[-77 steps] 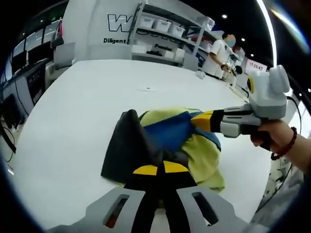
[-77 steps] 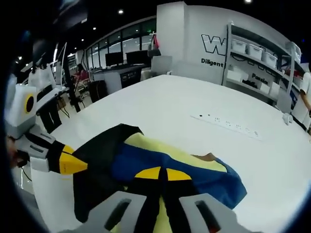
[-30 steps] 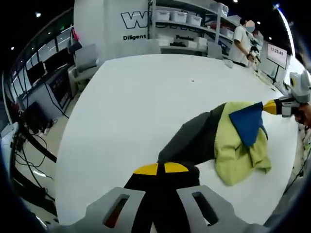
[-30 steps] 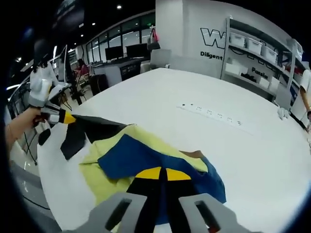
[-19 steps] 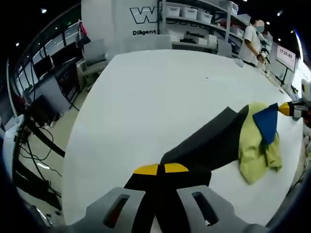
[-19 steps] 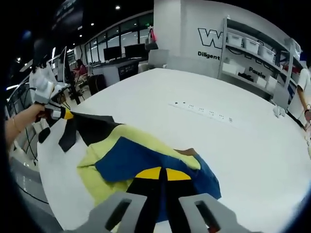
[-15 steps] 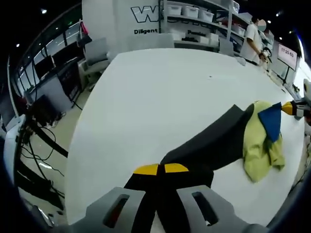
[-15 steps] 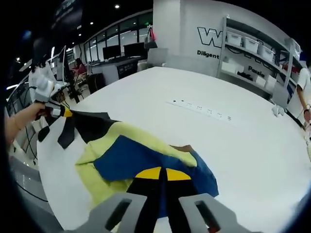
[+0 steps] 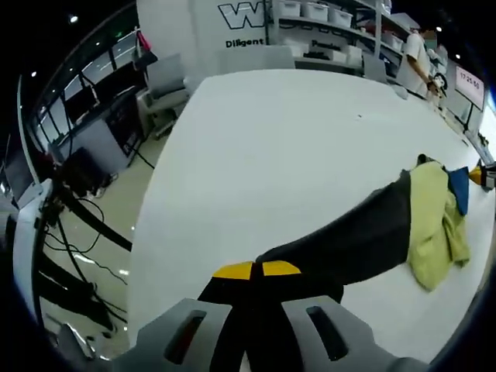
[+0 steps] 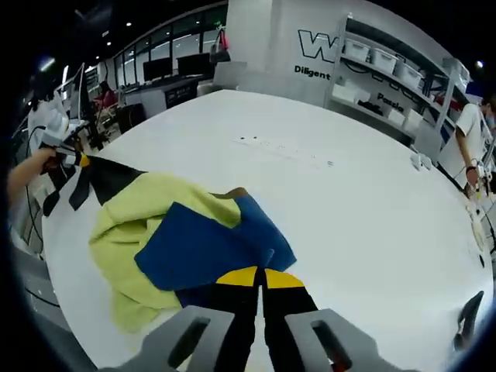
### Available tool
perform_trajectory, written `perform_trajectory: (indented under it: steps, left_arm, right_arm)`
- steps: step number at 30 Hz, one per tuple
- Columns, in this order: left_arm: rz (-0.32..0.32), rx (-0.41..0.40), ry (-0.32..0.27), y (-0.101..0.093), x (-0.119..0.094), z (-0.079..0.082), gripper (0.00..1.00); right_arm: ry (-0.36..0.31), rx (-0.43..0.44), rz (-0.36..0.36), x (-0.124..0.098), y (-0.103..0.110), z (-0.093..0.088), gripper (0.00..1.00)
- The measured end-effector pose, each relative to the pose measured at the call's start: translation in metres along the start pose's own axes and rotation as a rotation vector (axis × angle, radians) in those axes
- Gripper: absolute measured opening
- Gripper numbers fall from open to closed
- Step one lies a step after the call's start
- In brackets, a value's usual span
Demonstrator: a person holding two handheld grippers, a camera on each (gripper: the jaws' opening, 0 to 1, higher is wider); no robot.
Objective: Fold the garment on the visible template until the final outline fits inside the template.
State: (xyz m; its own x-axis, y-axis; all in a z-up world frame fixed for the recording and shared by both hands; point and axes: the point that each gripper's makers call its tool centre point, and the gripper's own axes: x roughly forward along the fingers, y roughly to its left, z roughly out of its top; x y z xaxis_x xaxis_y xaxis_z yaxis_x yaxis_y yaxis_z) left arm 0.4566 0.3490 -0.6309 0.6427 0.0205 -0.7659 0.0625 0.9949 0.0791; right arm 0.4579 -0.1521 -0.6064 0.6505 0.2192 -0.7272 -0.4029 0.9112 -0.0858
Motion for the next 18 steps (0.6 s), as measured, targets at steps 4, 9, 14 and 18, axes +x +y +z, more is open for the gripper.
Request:
perform_trajectory:
  steps: [4, 9, 14, 18]
  left_arm:
    - [0.015, 0.028, 0.012, 0.000, 0.001, 0.001, 0.00]
    - [0.035, 0.032, 0.019, 0.007, 0.002, 0.001, 0.00]
    - [0.111, 0.041, 0.032, 0.026, 0.002, 0.001, 0.00]
    - [0.139, 0.030, 0.017, 0.040, 0.001, 0.008, 0.00]
  right_arm:
    - [0.021, 0.005, -0.023, 0.000, -0.012, -0.008, 0.00]
    - [0.046, 0.017, -0.050, 0.002, -0.026, -0.019, 0.00]
    - [0.082, 0.031, -0.082, 0.003, -0.039, -0.033, 0.00]
    - [0.102, 0.022, -0.111, 0.003, -0.049, -0.042, 0.00]
